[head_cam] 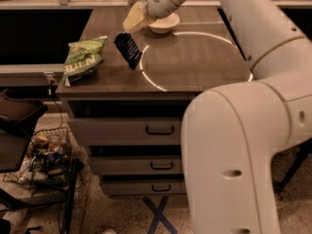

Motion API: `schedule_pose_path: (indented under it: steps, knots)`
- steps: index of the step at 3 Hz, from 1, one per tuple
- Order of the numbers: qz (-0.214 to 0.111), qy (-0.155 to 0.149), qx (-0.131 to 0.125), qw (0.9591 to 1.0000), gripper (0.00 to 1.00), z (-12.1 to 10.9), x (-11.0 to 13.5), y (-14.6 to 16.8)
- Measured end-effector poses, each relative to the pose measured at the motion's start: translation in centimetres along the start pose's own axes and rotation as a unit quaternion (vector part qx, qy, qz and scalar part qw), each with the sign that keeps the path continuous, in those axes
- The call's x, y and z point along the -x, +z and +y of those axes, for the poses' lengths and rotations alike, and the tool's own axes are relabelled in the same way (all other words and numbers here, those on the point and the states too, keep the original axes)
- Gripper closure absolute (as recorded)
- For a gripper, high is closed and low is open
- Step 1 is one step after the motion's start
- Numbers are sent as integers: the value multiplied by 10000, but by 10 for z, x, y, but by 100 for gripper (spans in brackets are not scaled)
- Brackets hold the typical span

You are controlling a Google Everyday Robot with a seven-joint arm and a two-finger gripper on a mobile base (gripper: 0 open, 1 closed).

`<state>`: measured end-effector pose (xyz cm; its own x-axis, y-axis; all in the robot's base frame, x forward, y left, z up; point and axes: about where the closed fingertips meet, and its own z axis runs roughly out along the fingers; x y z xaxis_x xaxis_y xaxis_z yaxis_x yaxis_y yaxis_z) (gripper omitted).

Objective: Move rxbar blueberry near green jalapeno chip bag

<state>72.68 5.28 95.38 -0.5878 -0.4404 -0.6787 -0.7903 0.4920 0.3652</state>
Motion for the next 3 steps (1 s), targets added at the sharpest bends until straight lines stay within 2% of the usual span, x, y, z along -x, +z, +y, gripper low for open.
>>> schedule_pose_path:
  steps: [1,2,3]
  knots:
    - [598,160,35,9981,100,-13,-8,53]
    - [644,170,48,9978,82,-17,-9,60]
    - [662,172,63,9976,58,-17,-10,65]
